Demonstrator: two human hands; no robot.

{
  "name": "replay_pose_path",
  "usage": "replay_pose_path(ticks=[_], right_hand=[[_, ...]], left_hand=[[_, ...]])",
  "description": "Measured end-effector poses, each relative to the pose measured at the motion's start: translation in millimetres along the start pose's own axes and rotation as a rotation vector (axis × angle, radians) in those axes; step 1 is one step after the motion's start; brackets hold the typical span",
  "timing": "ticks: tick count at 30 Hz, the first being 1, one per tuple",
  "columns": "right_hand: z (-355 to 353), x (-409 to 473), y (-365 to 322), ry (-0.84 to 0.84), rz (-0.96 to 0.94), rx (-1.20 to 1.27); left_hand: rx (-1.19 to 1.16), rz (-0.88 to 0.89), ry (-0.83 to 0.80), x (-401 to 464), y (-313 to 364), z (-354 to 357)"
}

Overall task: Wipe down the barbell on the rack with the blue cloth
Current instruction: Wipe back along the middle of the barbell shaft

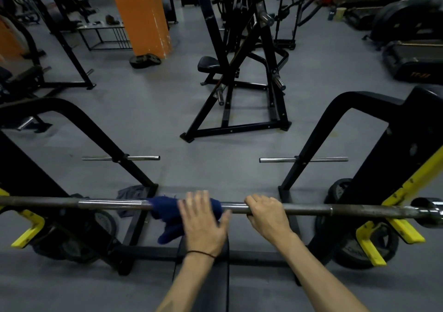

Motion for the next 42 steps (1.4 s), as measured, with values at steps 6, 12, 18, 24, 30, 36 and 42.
replay_pose_path(ticks=[6, 12, 18, 24, 30, 36, 42], right_hand=[[0.5, -2.2, 10.2, 0.093, -0.077, -0.01], [3.8, -2.8, 8.9, 0.089, -0.043, 0.015], [7.3, 2.0, -2.7, 0.092, 0.03, 0.002], [5.1, -2.5, 7.6, 0.072, 0.015, -0.021], [1.1, -3.2, 0.3, 0.076, 0.039, 0.009], [-2.2, 0.2, 0.7, 0.082, -0.004, -0.068], [0.6, 8.0, 7.7, -0.061, -0.035, -0.119]], left_hand=[[-0.093, 0.412, -0.082, -17.3, 22.6, 5.7], [0.066, 0.054, 0.044, 22.9, -124.3, -30.9], [-0.067, 0.114, -0.062, -2.3, 15.6, 3.7], [-0.13, 0.35, -0.089, -18.1, 34.4, 2.8], [0.047, 0.104, -0.017, 19.0, -120.6, -30.1], [-0.07, 0.119, -0.02, -11.7, 20.6, 7.2], [-0.123, 0.332, -0.054, -26.0, 46.7, 9.0]])
Point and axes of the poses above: each hand's wrist, its own x-axis towards the middle knuckle, its own z-axis out of the palm, y = z × x, the point moved 3 cm from there along x, towards the middle knuckle, and after that the axes turned 9 degrees about -z, right-handed, at the moved point
